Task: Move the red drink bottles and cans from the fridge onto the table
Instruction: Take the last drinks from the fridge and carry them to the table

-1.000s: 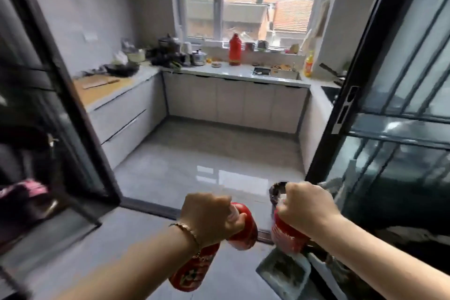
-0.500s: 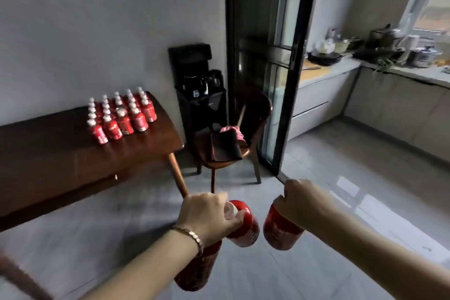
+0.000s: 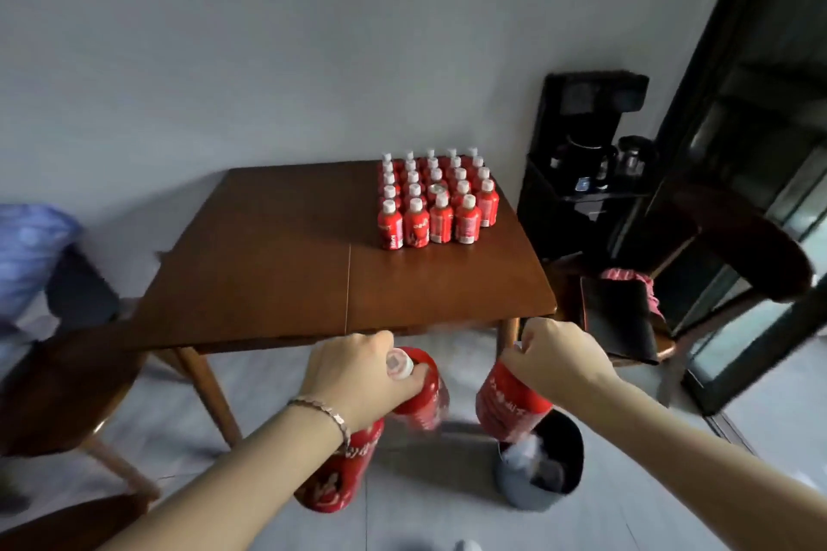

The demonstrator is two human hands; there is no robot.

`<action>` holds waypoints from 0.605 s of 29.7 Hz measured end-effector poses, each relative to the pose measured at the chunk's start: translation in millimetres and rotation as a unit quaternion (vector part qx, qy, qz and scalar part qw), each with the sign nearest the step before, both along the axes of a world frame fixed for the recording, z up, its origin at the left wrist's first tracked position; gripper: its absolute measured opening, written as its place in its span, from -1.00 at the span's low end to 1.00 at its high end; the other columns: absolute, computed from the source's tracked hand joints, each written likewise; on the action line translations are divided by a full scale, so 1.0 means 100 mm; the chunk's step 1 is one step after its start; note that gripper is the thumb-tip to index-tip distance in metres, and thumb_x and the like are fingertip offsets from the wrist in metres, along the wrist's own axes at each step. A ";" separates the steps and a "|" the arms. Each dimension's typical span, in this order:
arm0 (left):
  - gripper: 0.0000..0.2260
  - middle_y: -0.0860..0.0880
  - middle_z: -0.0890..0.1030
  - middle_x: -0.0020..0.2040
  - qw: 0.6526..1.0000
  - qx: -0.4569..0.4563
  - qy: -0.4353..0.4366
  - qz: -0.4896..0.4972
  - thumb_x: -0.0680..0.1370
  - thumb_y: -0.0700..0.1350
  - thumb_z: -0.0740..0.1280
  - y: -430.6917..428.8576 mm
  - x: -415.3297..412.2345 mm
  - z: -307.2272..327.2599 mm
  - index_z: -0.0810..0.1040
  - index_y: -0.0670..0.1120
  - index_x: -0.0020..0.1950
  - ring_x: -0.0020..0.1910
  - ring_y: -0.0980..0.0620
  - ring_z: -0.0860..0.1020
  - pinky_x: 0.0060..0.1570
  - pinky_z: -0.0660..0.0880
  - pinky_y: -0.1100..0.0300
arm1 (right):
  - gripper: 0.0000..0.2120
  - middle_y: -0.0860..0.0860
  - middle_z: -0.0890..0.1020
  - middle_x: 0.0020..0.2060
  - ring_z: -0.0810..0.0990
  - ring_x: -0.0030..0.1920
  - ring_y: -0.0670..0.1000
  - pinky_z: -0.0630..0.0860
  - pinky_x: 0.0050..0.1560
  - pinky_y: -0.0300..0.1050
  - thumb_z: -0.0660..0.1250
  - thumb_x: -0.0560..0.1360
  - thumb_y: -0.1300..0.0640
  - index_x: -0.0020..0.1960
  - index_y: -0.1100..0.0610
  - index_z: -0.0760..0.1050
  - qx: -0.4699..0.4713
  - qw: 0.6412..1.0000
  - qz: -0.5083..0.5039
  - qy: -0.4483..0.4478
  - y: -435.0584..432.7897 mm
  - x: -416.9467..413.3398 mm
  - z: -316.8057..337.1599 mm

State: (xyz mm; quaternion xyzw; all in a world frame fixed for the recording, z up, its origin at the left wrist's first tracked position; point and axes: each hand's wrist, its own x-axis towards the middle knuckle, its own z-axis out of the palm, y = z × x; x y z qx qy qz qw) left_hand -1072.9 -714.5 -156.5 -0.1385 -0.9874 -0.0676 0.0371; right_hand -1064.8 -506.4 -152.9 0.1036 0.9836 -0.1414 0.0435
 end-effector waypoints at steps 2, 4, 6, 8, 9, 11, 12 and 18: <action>-0.65 0.11 0.41 -0.35 1.000 0.004 -0.016 0.019 0.48 0.31 0.16 -0.12 -0.37 -0.07 0.35 0.04 -0.19 -0.30 0.10 0.42 -0.33 0.31 0.28 | -0.76 0.06 0.63 -0.10 0.58 -0.13 0.09 0.50 -0.22 -0.14 0.24 0.46 -0.01 -0.05 0.15 0.54 -0.016 1.000 0.014 -0.003 -0.13 -0.46 -0.11; -0.64 0.12 0.42 -0.35 0.999 0.002 -0.023 0.037 0.47 0.33 0.15 -0.18 -0.76 -0.14 0.35 0.04 -0.18 -0.30 0.12 0.44 -0.35 0.31 0.31 | -0.75 0.06 0.64 -0.08 0.58 -0.13 0.07 0.53 -0.21 -0.13 0.24 0.47 -0.01 -0.03 0.14 0.54 -0.021 0.999 0.030 -0.010 -0.21 -0.93 -0.19; -0.63 0.11 0.45 -0.30 0.998 0.001 -0.023 0.055 0.47 0.34 0.15 -0.23 -1.18 -0.20 0.35 0.04 -0.18 -0.30 0.12 0.44 -0.35 0.31 0.31 | -0.74 0.05 0.63 -0.09 0.57 -0.15 0.05 0.57 -0.20 -0.10 0.23 0.48 -0.02 -0.01 0.15 0.54 -0.025 0.999 0.045 -0.015 -0.27 -1.45 -0.25; -0.63 0.10 0.47 -0.28 0.997 0.006 -0.035 0.067 0.47 0.34 0.14 -0.26 -1.58 -0.21 0.34 0.04 -0.17 -0.29 0.11 0.45 -0.35 0.32 0.32 | -0.74 0.04 0.61 -0.13 0.58 -0.16 0.06 0.57 -0.20 -0.10 0.23 0.48 -0.02 -0.01 0.15 0.53 -0.020 0.998 0.056 -0.012 -0.31 -1.93 -0.29; -0.63 0.10 0.49 -0.27 0.996 0.012 -0.046 0.071 0.48 0.34 0.13 -0.27 -1.76 -0.22 0.34 0.04 -0.17 -0.28 0.11 0.46 -0.33 0.35 0.32 | -0.74 0.03 0.59 -0.15 0.58 -0.15 0.06 0.56 -0.20 -0.10 0.23 0.48 -0.03 -0.02 0.15 0.53 -0.017 0.998 0.058 -0.014 -0.32 -2.14 -0.32; -0.63 0.11 0.50 -0.24 0.994 0.024 -0.065 0.080 0.47 0.35 0.13 -0.29 -2.12 -0.24 0.35 0.05 -0.15 -0.26 0.11 0.48 -0.29 0.41 0.32 | -0.74 0.04 0.60 -0.14 0.60 -0.11 0.07 0.55 -0.18 -0.09 0.22 0.48 -0.03 -0.02 0.16 0.52 -0.021 0.998 0.053 -0.016 -0.32 -2.56 -0.39; -0.63 0.12 0.50 -0.24 0.994 0.027 -0.070 0.081 0.47 0.35 0.14 -0.29 -2.31 -0.25 0.35 0.05 -0.15 -0.26 0.11 0.48 -0.28 0.41 0.32 | -0.74 0.05 0.60 -0.14 0.60 -0.10 0.08 0.54 -0.18 -0.08 0.22 0.48 -0.02 -0.03 0.16 0.51 -0.024 0.998 0.048 -0.017 -0.32 -2.76 -0.43; -0.64 0.13 0.46 -0.31 0.993 0.055 -0.092 0.052 0.46 0.34 0.16 -0.19 -3.32 -0.43 0.34 0.05 -0.19 -0.29 0.11 0.48 -0.30 0.41 0.32 | -0.80 0.00 0.54 -0.27 0.51 -0.28 0.02 0.39 -0.38 -0.16 0.25 0.47 -0.01 -0.20 0.12 0.41 -0.057 0.998 -0.025 -0.021 -0.19 -3.64 -0.79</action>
